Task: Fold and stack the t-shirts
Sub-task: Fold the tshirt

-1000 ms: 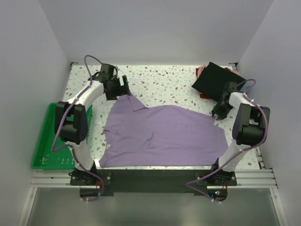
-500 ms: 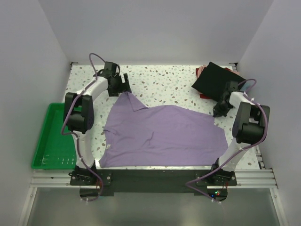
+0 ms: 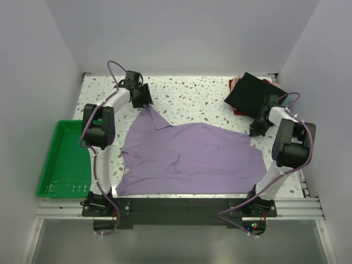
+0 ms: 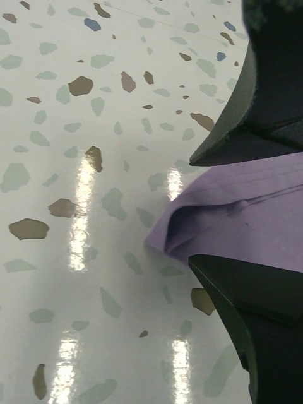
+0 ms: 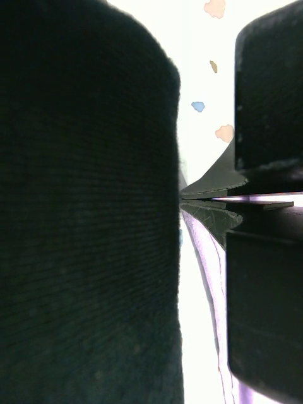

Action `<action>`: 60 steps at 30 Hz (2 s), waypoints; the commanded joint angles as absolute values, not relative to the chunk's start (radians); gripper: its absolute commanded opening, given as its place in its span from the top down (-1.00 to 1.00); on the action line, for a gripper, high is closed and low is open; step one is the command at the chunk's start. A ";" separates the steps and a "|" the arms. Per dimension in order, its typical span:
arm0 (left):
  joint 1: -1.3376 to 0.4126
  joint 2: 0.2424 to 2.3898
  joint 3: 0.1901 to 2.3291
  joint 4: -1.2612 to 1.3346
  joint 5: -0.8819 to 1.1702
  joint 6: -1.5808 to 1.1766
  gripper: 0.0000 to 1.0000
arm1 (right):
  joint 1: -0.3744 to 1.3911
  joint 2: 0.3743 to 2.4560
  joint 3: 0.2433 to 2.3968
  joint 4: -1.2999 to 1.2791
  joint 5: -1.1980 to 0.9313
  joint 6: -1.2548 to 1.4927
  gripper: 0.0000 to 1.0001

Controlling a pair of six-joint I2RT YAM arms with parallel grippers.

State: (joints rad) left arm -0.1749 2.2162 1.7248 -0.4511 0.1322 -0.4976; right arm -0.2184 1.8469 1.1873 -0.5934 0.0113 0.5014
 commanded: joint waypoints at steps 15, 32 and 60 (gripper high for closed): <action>-0.166 2.325 1.894 -0.483 0.048 -0.525 0.36 | -0.224 1.865 1.210 -0.617 0.002 0.488 1.00; -0.164 2.342 2.049 -0.482 0.104 -0.580 1.00 | -0.225 1.818 1.367 -0.722 0.020 0.462 1.00; -0.101 2.099 1.878 -0.457 0.272 -0.693 1.00 | -0.224 1.798 1.553 -0.808 -0.078 0.419 1.00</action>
